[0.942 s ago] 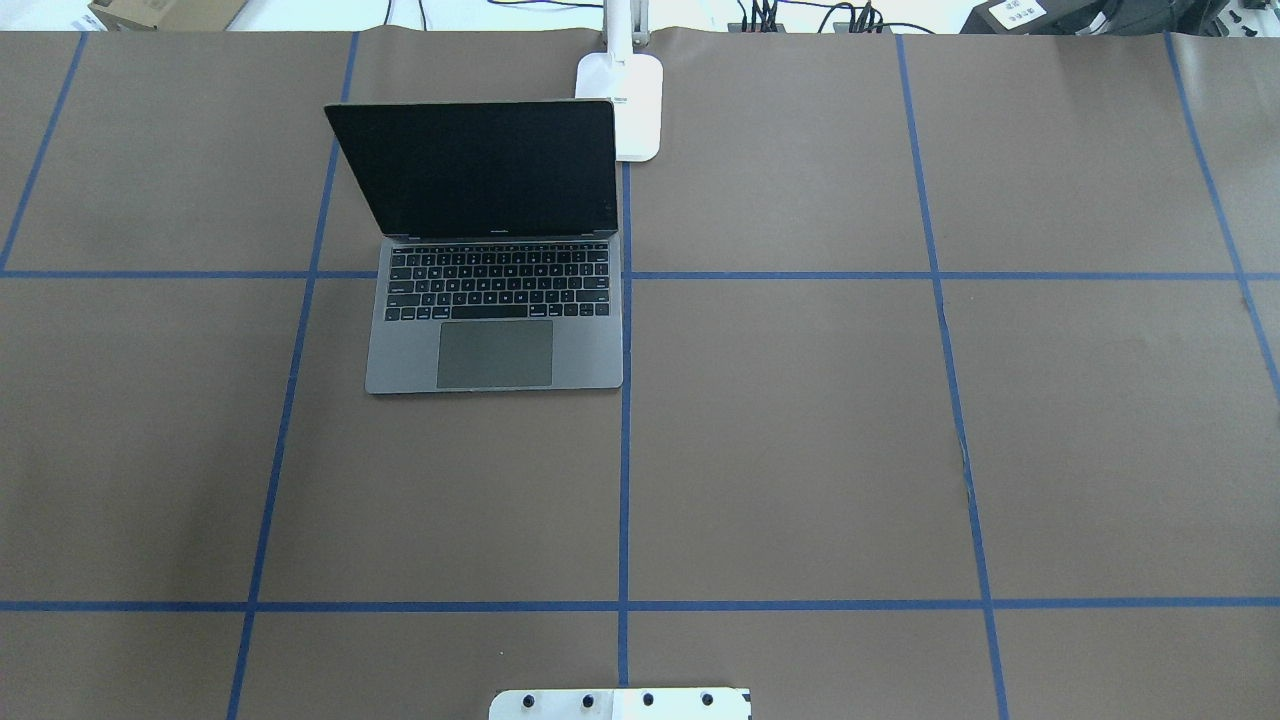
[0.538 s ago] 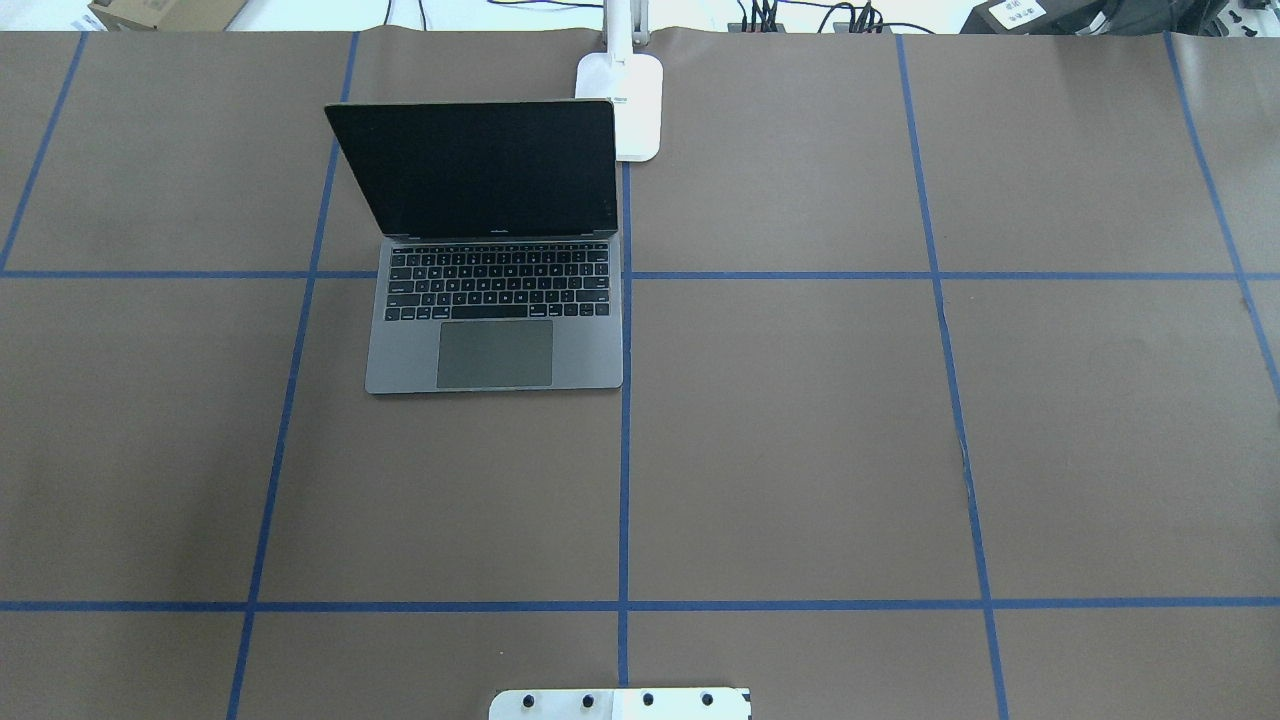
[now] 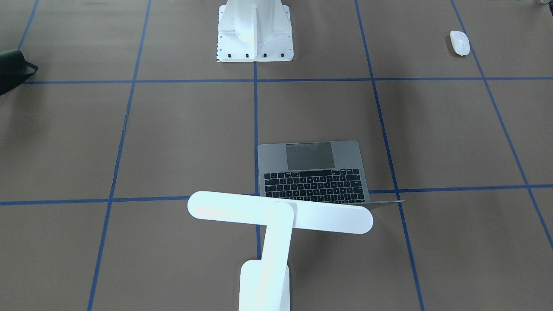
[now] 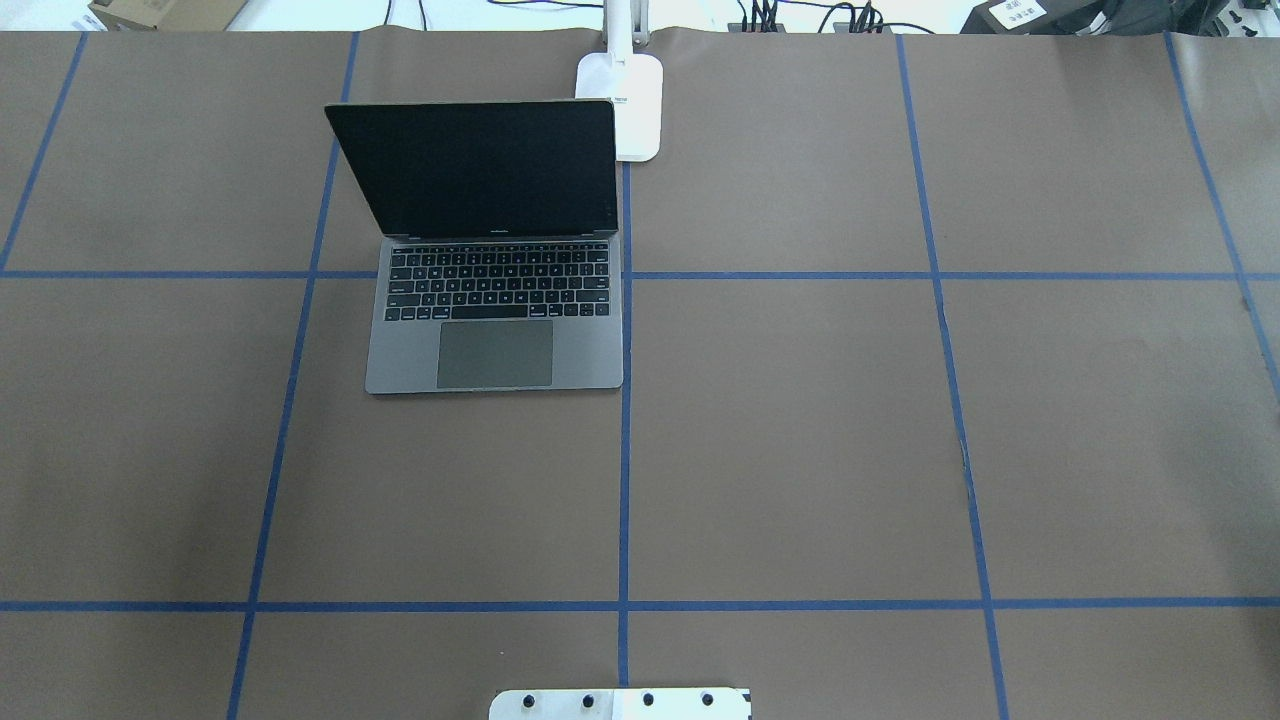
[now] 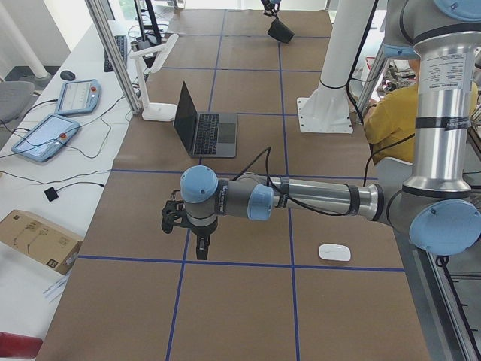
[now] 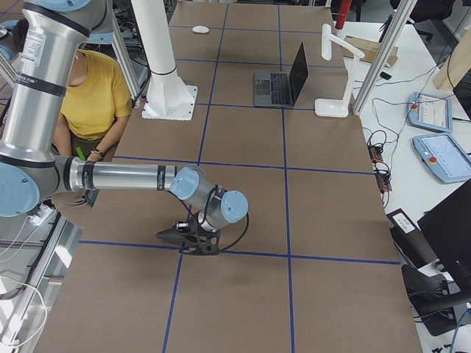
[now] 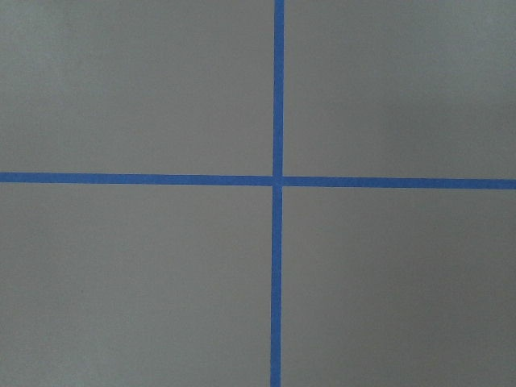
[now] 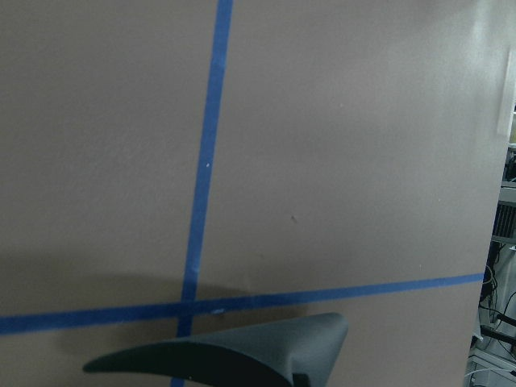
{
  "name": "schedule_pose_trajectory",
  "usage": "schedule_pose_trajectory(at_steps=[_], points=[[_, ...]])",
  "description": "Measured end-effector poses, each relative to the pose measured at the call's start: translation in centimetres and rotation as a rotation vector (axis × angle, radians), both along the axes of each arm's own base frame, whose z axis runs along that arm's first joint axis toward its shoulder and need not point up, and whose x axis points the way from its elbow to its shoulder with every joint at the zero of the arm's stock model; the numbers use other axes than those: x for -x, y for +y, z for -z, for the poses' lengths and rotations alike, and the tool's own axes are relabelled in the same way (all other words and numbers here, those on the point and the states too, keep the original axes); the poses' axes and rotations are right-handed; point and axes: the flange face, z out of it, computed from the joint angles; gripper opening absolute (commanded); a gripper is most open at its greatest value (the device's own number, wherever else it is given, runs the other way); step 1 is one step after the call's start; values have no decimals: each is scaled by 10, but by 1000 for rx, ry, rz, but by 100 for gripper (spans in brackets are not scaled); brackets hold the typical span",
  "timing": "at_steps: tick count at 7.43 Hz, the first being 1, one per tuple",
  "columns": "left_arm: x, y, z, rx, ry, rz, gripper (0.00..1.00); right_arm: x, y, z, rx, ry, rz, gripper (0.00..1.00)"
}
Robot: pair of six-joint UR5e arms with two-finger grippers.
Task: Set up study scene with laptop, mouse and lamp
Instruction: 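Bring the black mouse pad with the right gripper beside the laptop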
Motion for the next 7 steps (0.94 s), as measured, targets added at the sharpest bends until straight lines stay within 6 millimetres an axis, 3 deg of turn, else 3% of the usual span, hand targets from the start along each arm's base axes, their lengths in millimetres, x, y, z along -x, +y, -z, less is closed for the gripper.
schedule_pose_trajectory(at_steps=[4, 7], points=[[0, 3, -4, 11, 0, 0, 100, 32, -119, 112, -197, -47, -65, 0], [0, 14, -14, 31, 4, -1, 100, 53, -189, 209, -274, -36, -171, 0]])
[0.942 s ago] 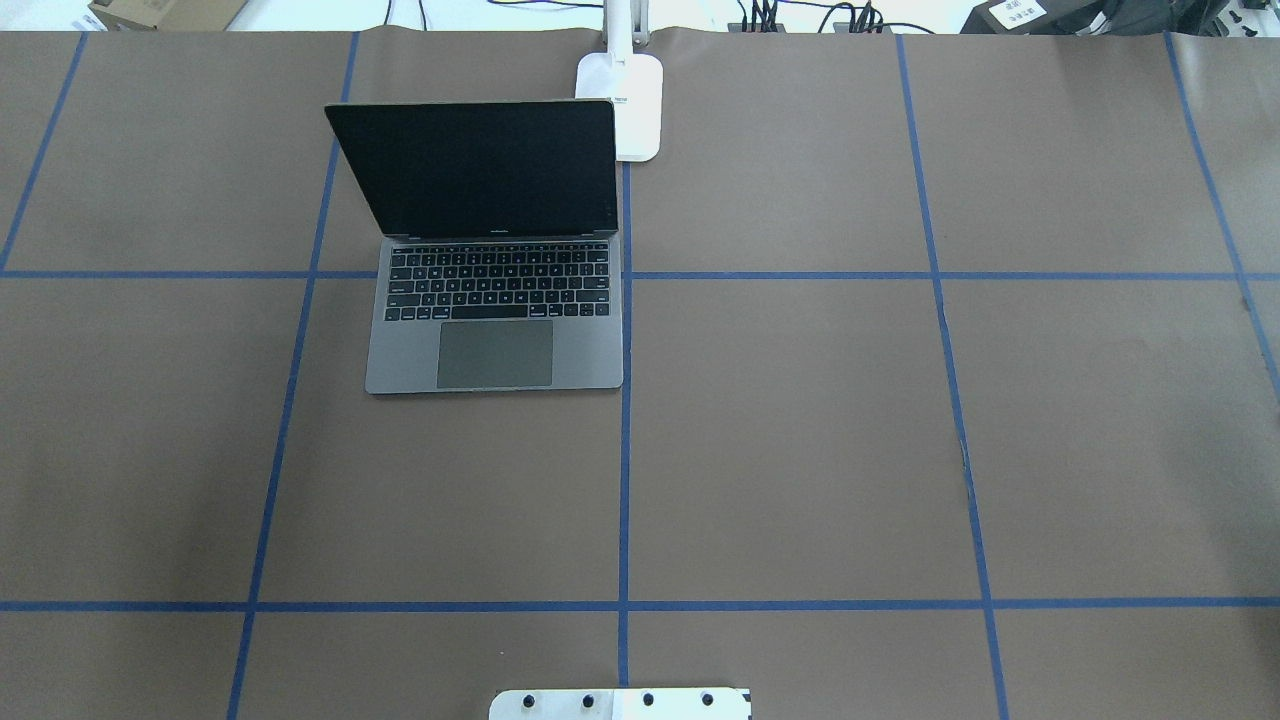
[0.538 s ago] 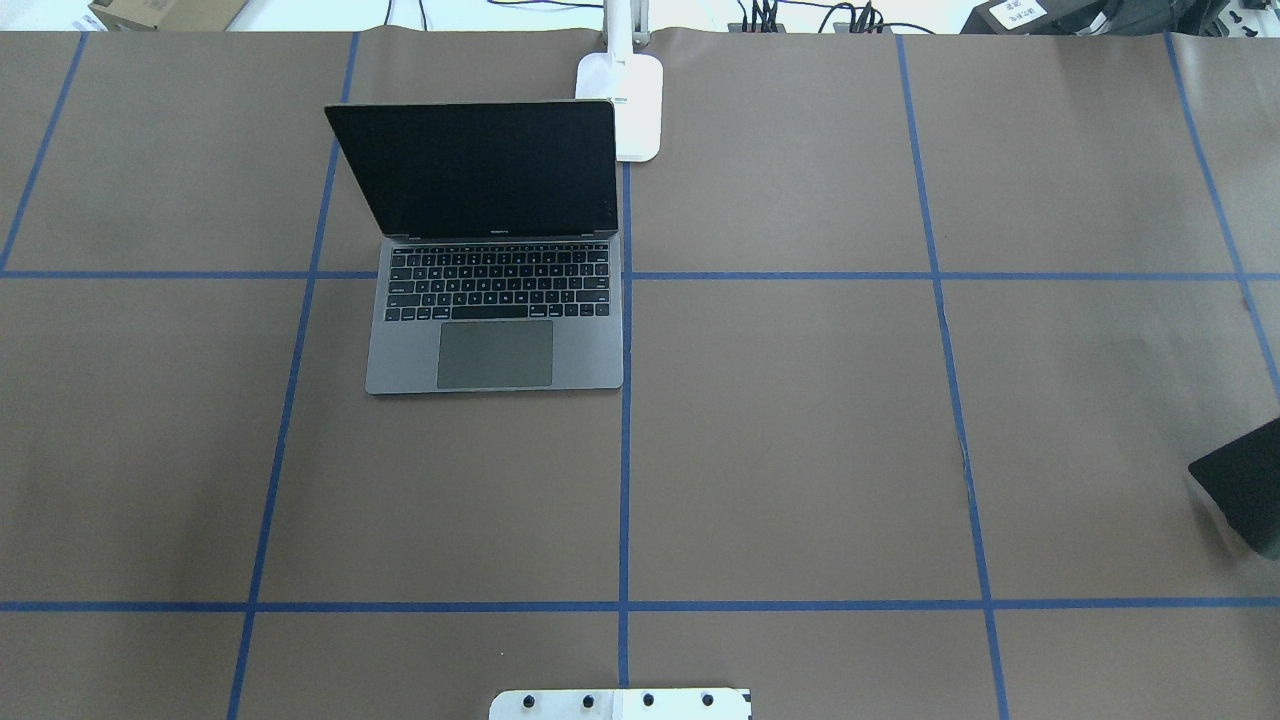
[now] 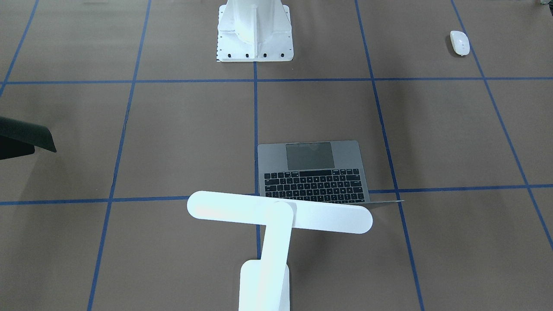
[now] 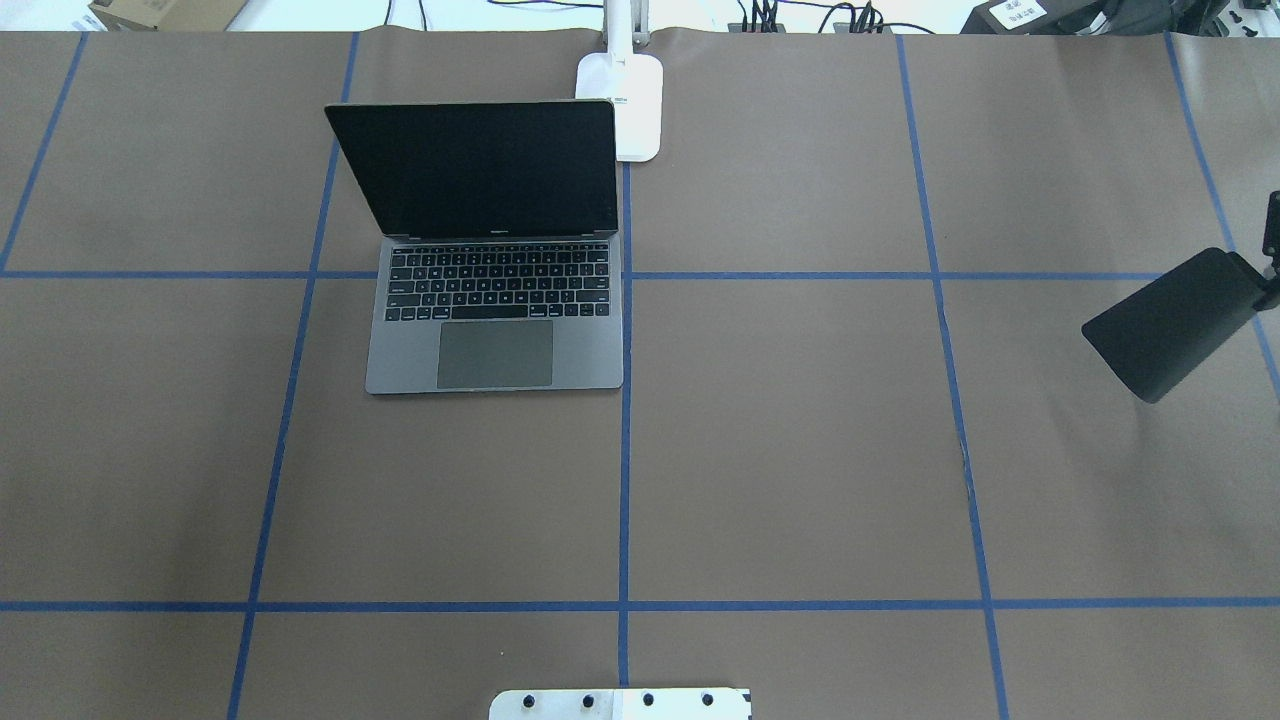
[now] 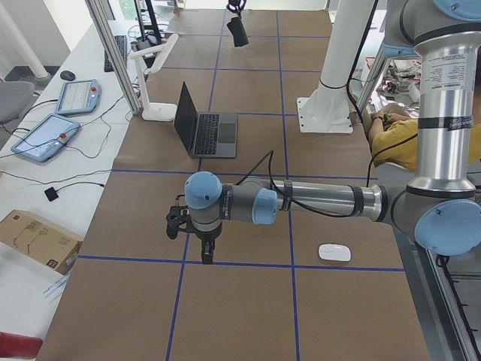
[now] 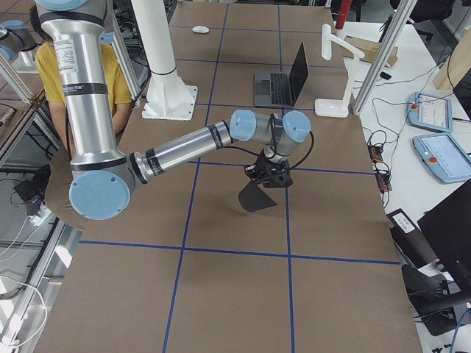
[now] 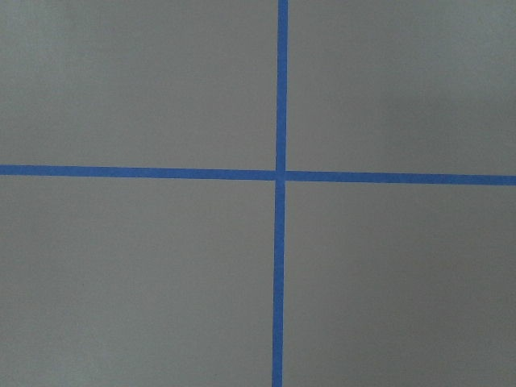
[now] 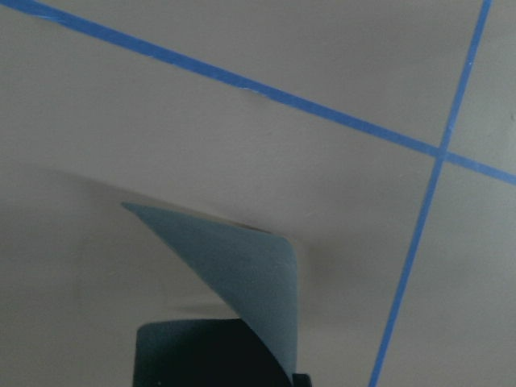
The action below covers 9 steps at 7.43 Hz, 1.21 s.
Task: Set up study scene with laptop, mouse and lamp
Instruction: 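Bring the black mouse pad with the right gripper beside the laptop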
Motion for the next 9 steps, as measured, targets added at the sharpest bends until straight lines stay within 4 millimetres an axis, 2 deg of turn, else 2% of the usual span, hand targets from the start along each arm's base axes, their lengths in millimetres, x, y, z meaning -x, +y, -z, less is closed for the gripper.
schedule_pose_trajectory(at_steps=[2, 4, 8, 9], points=[[0, 7, -7, 13, 3, 0, 100, 26, -27, 56, -85, -31, 19, 0], [0, 14, -13, 26, 4, -1, 100, 50, -42, 99, -136, -52, 13, 0], [-1, 15, -18, 34, 4, -3, 100, 161, -42, 159, -184, -99, -136, 0], [-2, 15, -18, 34, 4, -4, 100, 187, -39, 181, -175, -98, -182, 0]])
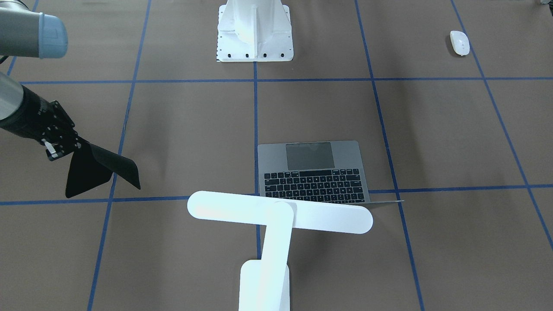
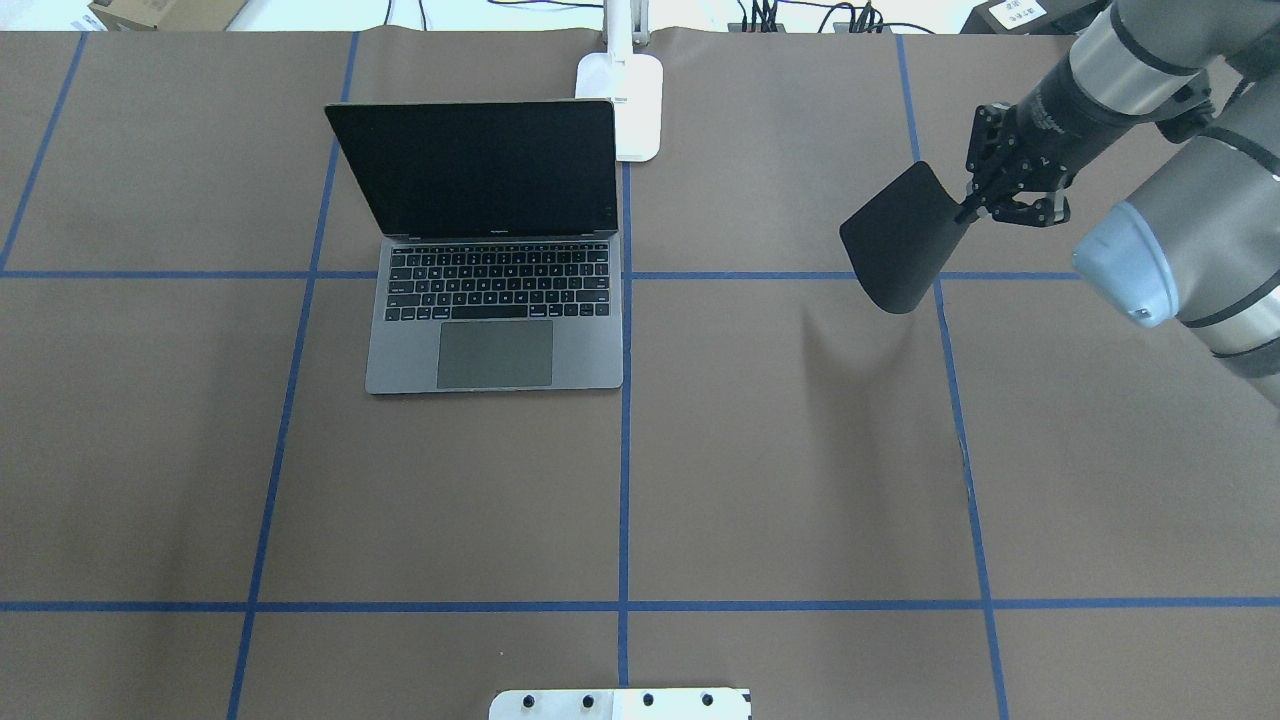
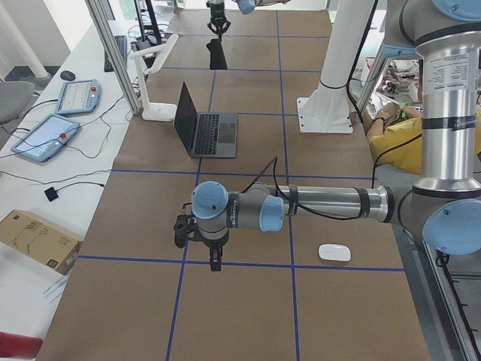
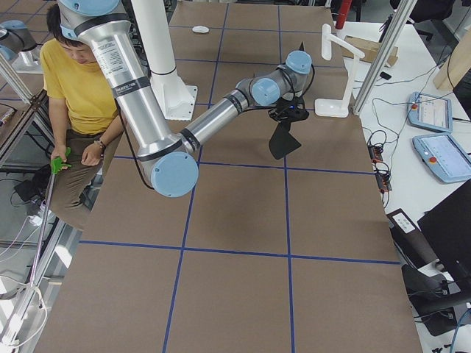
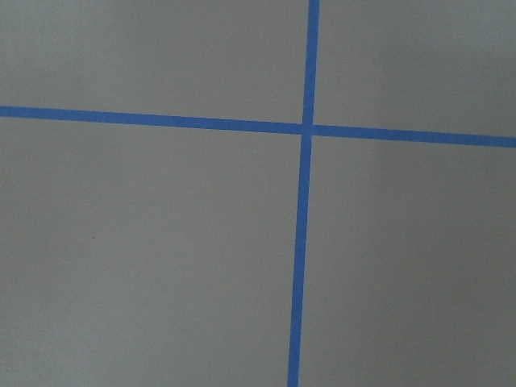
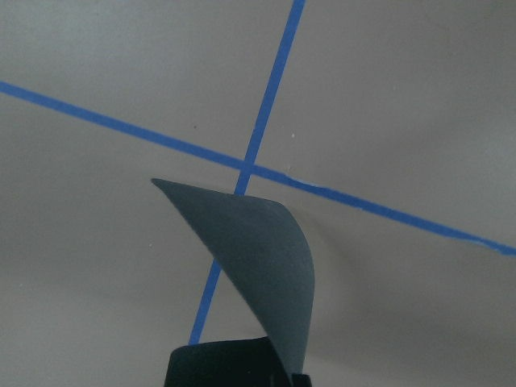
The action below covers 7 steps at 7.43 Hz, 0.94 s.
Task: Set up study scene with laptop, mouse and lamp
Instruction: 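Bring the black mouse pad with the right gripper beside the laptop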
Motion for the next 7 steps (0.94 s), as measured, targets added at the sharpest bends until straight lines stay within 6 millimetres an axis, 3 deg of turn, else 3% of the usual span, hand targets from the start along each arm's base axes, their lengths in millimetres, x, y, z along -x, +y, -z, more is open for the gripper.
schedule_pose_trajectory(at_steps=[4, 6, 7], points=[[-1, -1, -1, 4, 0, 0, 100, 90, 28, 83, 53, 0, -152, 0], [0, -1, -3, 7, -1, 0, 100, 123, 48, 109, 74, -4, -203, 0], [0, 0, -3, 8, -1, 0, 100, 134, 56, 112, 82, 6, -216, 0]])
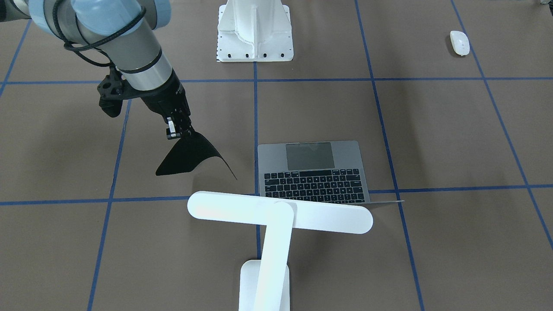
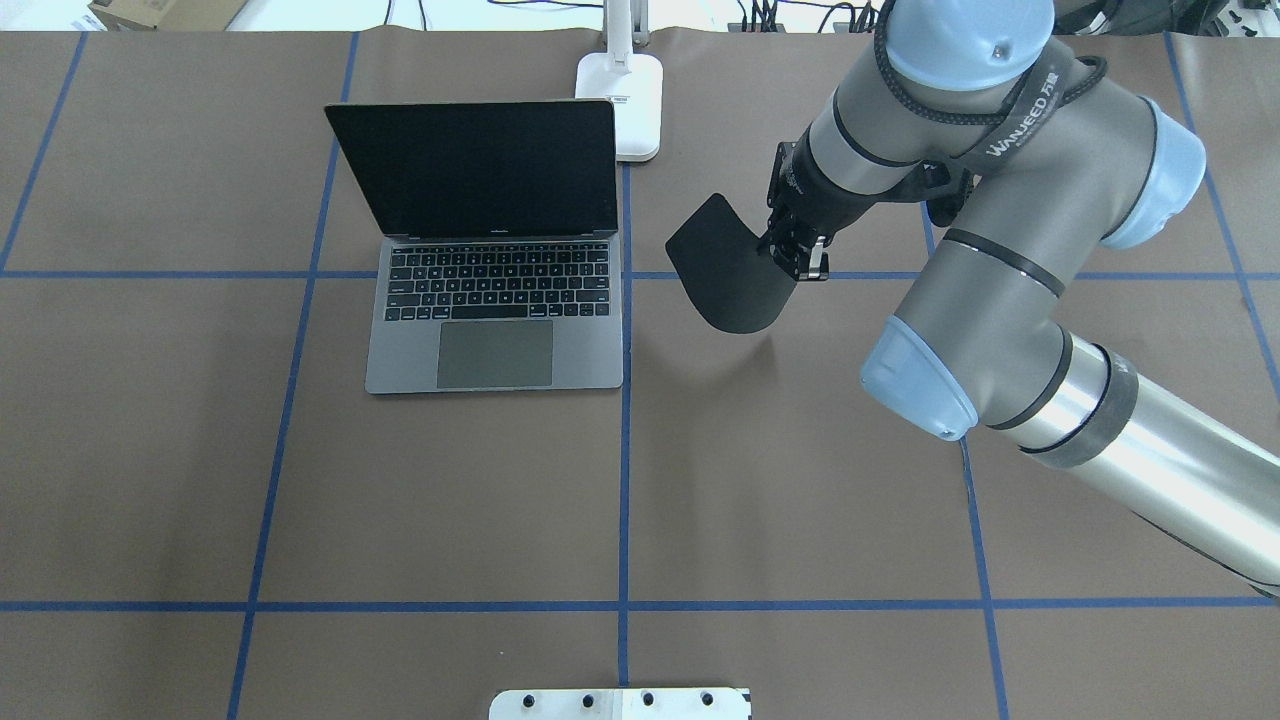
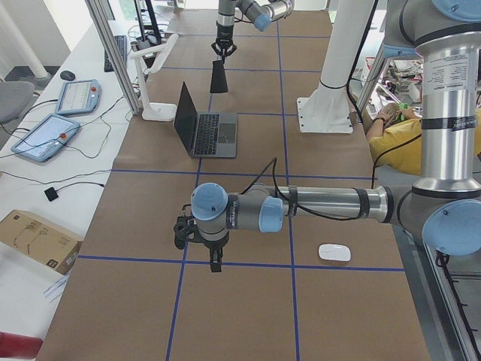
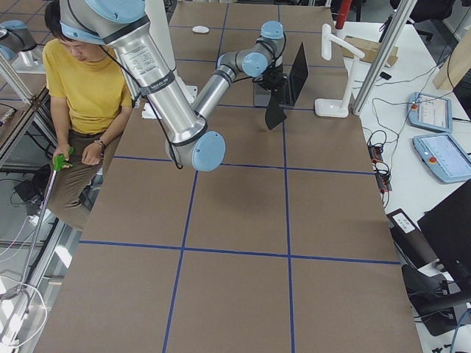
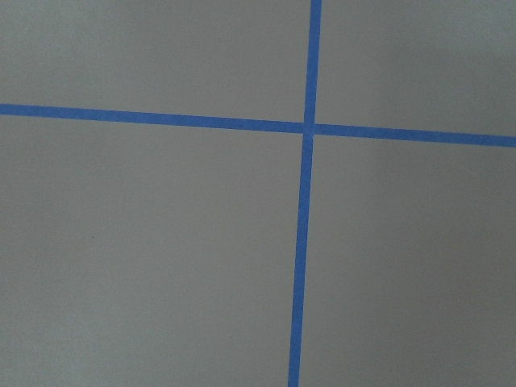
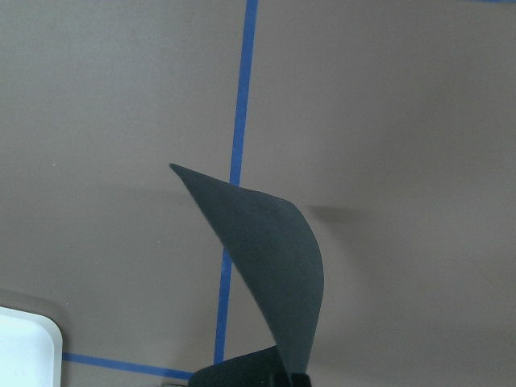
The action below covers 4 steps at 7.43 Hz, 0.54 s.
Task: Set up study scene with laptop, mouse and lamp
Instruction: 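Bring the black mouse pad with the right gripper beside the laptop, then lower and position the mouse pad with the right gripper beside the laptop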
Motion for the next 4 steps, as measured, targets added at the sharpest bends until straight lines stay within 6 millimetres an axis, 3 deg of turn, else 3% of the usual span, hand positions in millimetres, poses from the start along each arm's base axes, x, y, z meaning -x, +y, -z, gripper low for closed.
schedule_pose_trajectory(at_steps=[2, 4], points=[[0, 0, 0, 0, 0, 0, 100, 30, 10, -10, -28, 58, 25, 0], [0, 0, 0, 0, 0, 0, 100, 52, 0, -26, -83, 123, 71, 0]])
